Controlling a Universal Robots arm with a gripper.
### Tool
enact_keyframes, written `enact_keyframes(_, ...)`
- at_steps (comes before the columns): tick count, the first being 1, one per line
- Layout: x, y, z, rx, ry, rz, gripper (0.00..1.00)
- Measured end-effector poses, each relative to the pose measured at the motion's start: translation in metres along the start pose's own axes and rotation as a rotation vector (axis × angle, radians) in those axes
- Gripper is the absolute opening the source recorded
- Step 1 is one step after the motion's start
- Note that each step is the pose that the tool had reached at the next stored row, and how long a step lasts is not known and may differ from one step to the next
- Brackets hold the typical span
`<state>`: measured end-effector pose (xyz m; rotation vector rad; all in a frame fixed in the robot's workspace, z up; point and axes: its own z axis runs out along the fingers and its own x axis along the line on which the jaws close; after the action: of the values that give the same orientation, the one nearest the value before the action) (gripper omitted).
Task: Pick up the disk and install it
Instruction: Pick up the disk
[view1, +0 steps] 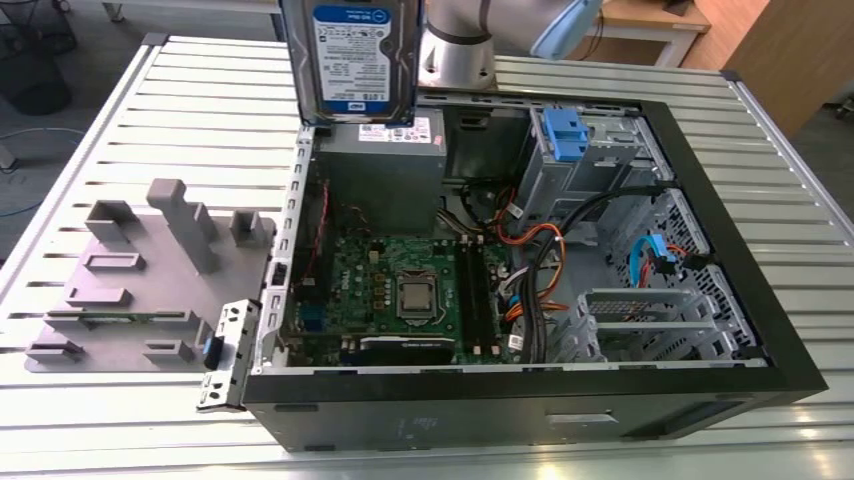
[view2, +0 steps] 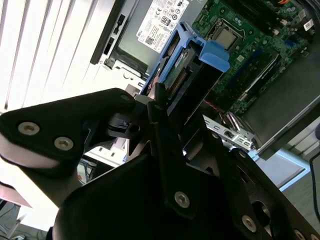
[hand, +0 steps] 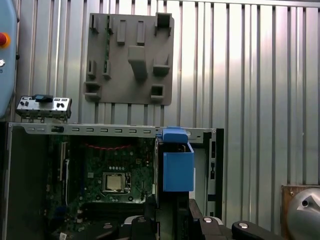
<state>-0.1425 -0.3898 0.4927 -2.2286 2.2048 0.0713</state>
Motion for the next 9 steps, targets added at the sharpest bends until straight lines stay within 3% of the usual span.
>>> enact_keyframes(9, 0.0002, -0.015, -0.0004, -0.0001, 0.0001, 0.0, 0.35)
